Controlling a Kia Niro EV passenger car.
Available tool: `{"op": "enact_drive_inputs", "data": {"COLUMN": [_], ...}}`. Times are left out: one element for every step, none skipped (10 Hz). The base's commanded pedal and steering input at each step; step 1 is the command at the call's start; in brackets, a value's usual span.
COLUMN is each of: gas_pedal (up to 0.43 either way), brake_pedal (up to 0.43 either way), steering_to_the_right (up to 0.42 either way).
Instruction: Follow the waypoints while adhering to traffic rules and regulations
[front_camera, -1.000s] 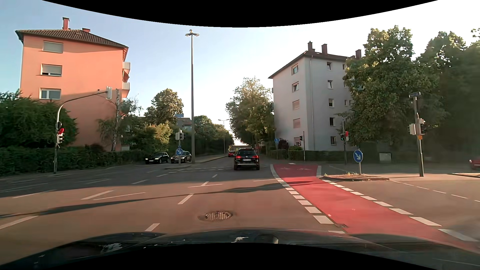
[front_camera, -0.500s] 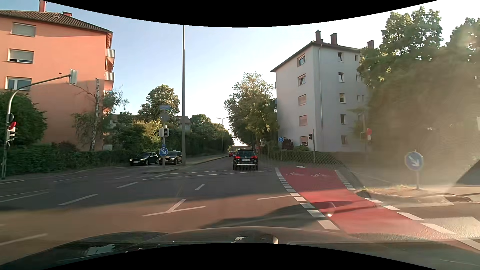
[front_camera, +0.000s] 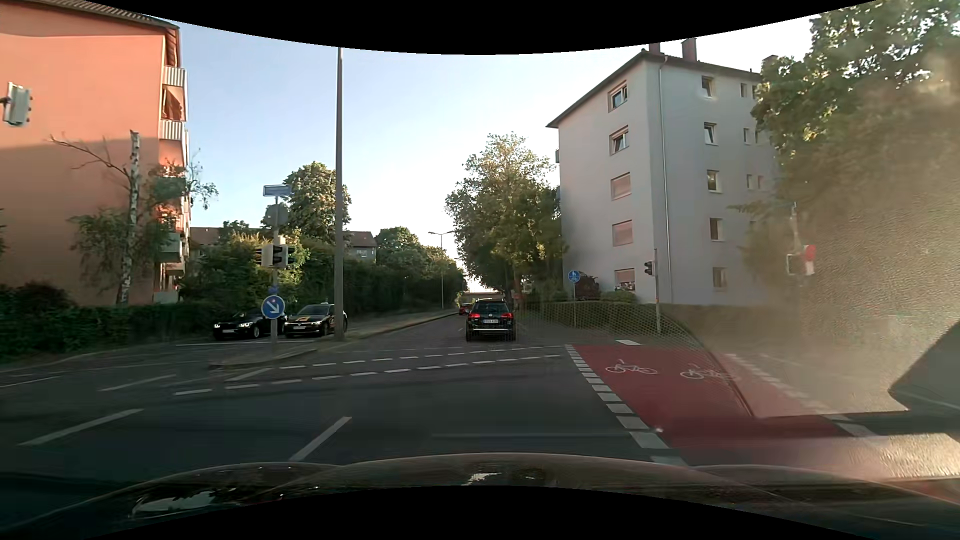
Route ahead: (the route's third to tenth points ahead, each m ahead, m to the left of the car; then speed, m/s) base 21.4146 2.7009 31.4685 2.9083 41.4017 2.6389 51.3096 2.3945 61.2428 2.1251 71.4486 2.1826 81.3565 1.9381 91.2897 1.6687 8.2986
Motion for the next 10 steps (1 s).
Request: {"op": "enact_drive_inputs", "data": {"gas_pedal": [0.197, 0.197, 0.197, 0.197, 0.197, 0.197, 0.197, 0.197, 0.197, 0.197], "brake_pedal": [0.000, 0.000, 0.000, 0.000, 0.000, 0.000, 0.000, 0.000, 0.000, 0.000], "steering_to_the_right": [-0.001, -0.001, -0.001, -0.001, -0.001, -0.001, -0.001, -0.001, -0.001, -0.001]}}
